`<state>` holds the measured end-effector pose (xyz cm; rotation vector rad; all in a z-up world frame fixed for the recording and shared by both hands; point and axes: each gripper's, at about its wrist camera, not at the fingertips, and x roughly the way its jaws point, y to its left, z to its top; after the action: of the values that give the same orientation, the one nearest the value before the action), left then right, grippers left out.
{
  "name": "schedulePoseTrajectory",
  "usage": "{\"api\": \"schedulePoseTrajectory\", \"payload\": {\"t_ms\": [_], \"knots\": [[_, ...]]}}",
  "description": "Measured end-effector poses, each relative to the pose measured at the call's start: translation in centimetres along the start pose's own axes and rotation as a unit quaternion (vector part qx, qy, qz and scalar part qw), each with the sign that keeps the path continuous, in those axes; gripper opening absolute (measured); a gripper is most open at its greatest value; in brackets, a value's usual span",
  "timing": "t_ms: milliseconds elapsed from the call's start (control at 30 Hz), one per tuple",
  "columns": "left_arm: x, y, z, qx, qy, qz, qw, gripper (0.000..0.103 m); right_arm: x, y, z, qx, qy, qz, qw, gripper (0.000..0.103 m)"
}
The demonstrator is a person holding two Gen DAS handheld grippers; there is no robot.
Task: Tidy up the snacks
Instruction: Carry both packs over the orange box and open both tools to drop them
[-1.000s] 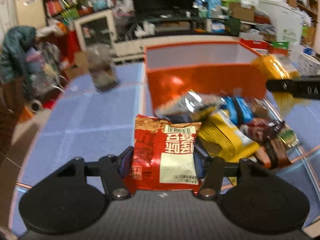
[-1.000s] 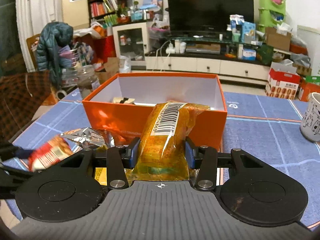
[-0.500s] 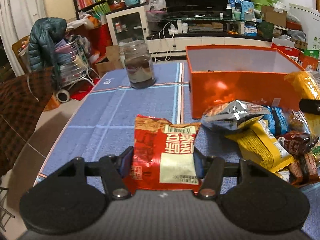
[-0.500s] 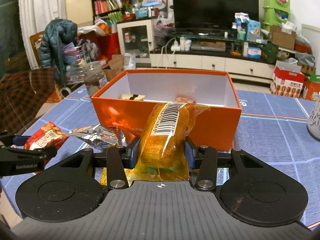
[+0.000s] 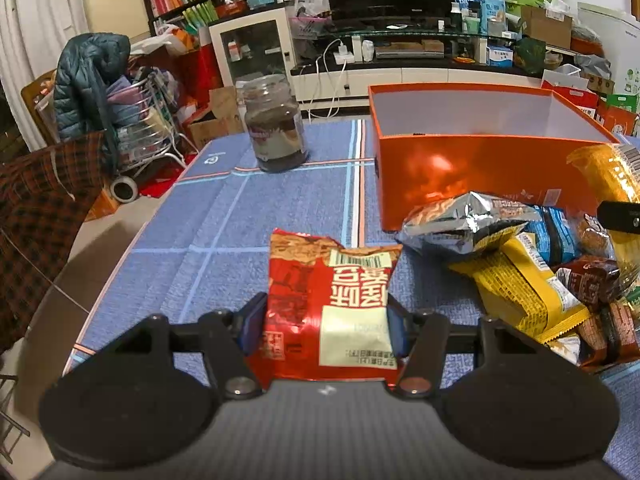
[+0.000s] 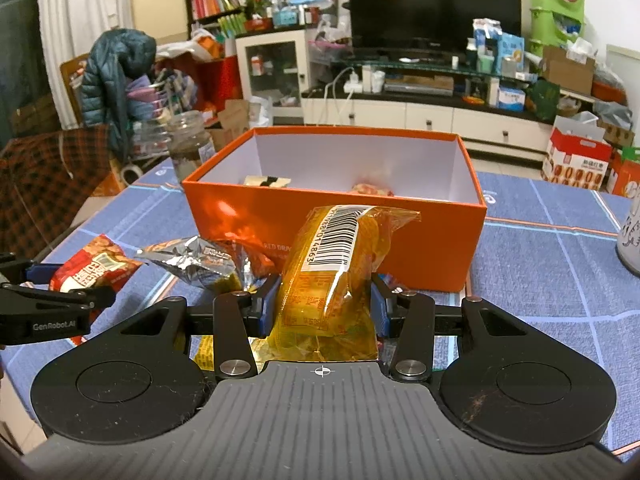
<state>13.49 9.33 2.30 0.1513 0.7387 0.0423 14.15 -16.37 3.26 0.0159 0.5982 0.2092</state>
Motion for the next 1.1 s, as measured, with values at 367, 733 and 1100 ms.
{"api": "schedulePoseTrajectory", "payload": {"t_ms": [367,733,1100], "knots": [[-0.7,0.4,0.1,-0.012,-0.014,-0.005,0.9998,0.058,-0.1,-0.1,0.0,-0.002,0.0,0.002,1.0,0.032],[-2.2,0.2,1.1,-0.027,-0.035,-0.038,0.9983,0.058,-1.0,-0.7,-0.3,0.0,-0.001,-0.006,1.0,0.032],[-3.0,0.4,2.4,-0.042,-0.058,-0.028,0.997,0.058,-2.0,-2.5,-0.6,0.01,-0.003,-0.005,1.0,0.032]]}}
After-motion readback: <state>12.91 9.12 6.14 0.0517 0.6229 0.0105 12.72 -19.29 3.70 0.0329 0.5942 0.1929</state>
